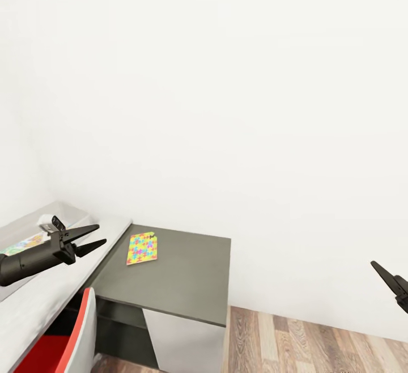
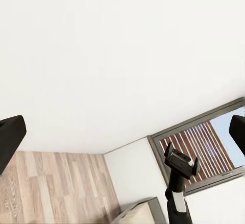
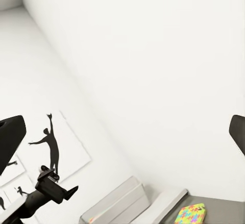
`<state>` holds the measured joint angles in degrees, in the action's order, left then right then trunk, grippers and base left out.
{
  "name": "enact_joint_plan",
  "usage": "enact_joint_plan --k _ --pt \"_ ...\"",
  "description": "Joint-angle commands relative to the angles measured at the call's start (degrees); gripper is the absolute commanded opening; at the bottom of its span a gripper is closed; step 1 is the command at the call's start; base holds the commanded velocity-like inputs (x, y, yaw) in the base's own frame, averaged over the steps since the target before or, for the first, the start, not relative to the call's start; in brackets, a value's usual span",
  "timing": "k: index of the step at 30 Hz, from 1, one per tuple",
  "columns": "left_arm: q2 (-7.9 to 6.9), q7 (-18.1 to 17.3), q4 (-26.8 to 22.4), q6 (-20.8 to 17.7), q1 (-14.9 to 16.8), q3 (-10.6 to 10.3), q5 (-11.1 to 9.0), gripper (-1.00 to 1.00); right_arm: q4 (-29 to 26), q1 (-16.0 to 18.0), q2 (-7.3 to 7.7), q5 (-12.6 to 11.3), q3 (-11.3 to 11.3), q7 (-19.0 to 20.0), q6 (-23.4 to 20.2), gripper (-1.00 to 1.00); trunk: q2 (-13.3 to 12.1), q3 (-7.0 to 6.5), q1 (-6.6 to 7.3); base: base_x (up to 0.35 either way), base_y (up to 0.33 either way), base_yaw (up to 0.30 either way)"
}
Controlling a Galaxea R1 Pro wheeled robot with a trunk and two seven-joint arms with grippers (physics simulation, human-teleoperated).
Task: Put all the toys in the child's room - the three board games (two on the bed and one on the table), the two jigsaw puzzles on the table, and the tennis ball on the table - inside the toy box on the table in the child's room.
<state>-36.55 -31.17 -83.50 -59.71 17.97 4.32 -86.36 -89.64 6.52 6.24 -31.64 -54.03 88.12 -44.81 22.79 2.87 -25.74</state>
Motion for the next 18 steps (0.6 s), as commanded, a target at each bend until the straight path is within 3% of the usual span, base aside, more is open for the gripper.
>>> enact_joint_plan --k 1,8,14,18 --pt "-0.01 -0.30 0.01 -0.24 0.03 0.06 0.23 1.00 0.00 0.07 0.00 0.02 -0.03 0.15 -0.58 1.00 0.13 0.05 -0.04 0.000 0.000 -0.184" --pt "-0.01 -0.30 0.04 -0.17 -0.04 0.07 0.24 1.00 0.04 0.07 -0.04 0.08 0.02 -0.01 -0.52 1.00 0.13 -0.44 -0.04 0.000 0.000 -0.166" --pt "0.02 -0.30 0.07 -0.08 -0.04 0.07 0.29 1.00 0.08 0.07 0.02 0.08 0.23 -0.13 -0.48 1.00 0.13 -0.51 -0.04 0.000 0.000 -0.035" --pt "0.06 -0.30 0.09 0.01 -0.04 0.07 0.31 1.00 0.08 0.07 -0.05 0.07 0.52 -3.43 -0.58 1.00 0.13 -0.52 -0.04 0.000 0.000 -0.005"
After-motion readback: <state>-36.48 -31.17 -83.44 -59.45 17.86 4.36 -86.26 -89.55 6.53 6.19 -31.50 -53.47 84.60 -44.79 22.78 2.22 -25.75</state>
